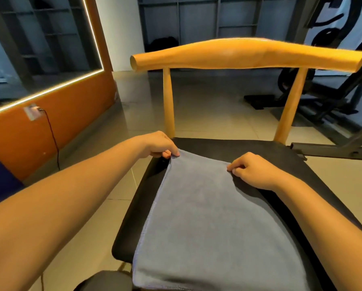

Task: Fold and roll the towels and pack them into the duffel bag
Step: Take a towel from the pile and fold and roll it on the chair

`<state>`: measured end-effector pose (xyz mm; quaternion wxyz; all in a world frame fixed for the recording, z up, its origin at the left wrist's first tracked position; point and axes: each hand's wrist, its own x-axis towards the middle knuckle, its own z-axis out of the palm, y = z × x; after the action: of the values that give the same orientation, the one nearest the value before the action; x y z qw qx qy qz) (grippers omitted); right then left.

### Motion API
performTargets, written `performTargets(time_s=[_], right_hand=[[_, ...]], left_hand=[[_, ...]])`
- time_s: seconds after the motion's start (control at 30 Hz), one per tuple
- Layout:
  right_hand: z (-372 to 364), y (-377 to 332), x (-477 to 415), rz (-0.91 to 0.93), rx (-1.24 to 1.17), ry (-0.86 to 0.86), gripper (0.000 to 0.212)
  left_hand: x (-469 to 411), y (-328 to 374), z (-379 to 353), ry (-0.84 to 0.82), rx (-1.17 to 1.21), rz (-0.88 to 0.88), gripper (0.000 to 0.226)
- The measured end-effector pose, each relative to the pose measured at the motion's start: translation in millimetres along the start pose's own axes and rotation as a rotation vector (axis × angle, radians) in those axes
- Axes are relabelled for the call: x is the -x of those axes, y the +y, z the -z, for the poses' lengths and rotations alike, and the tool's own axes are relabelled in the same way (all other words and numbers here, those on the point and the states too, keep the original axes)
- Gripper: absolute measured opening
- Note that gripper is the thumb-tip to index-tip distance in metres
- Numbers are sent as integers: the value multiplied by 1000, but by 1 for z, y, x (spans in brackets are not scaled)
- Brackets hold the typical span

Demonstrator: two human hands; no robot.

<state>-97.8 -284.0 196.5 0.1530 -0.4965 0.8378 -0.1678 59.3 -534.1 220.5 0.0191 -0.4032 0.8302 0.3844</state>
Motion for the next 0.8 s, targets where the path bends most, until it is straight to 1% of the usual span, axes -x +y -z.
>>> performTargets(time_s=[0.1, 0.2, 0.23, 0.3, 0.37, 0.4, 0.43, 0.5, 0.53, 0.6, 0.67, 0.7, 0.73, 0.8], right_hand=[[1, -1, 0, 1, -16, 5, 31], [1, -2, 2, 3, -27, 9, 30], [1, -2, 2, 3, -39, 11, 29], [2, 0, 5, 5, -93, 11, 27], [7, 8, 7, -12, -207, 27, 27], [11, 12, 9, -46, -281, 62, 26], [16, 17, 12, -105, -364, 111, 24], [25, 24, 18, -267, -531, 177, 17], [29, 26, 23, -335, -587, 166, 16], [34, 27, 33, -413, -622, 64, 15], [35, 25, 43, -405, -601, -71, 13], [34, 23, 47, -372, -576, -122, 13], [33, 21, 50, -325, -540, -156, 14], [31, 14, 56, -222, -459, -194, 18]], left_hand=[[0, -8, 8, -24, 66, 9, 20], [2, -14, 6, -19, 46, 2, 19], [2, -14, 3, 17, 11, -12, 14], [3, -8, -10, 161, -117, -81, 7], [12, 10, -29, 306, -209, -205, 10], [20, 22, -41, 312, -198, -271, 10], [29, 37, -54, 262, -170, -325, 8], [43, 63, -83, 108, -125, -361, 10], [45, 75, -98, 71, -128, -356, 15], [44, 93, -120, 86, -185, -318, 35], [44, 104, -132, 115, -314, -257, 52], [46, 108, -136, 115, -378, -238, 52], [48, 111, -138, 109, -425, -226, 47], [53, 115, -138, 108, -446, -220, 32]])
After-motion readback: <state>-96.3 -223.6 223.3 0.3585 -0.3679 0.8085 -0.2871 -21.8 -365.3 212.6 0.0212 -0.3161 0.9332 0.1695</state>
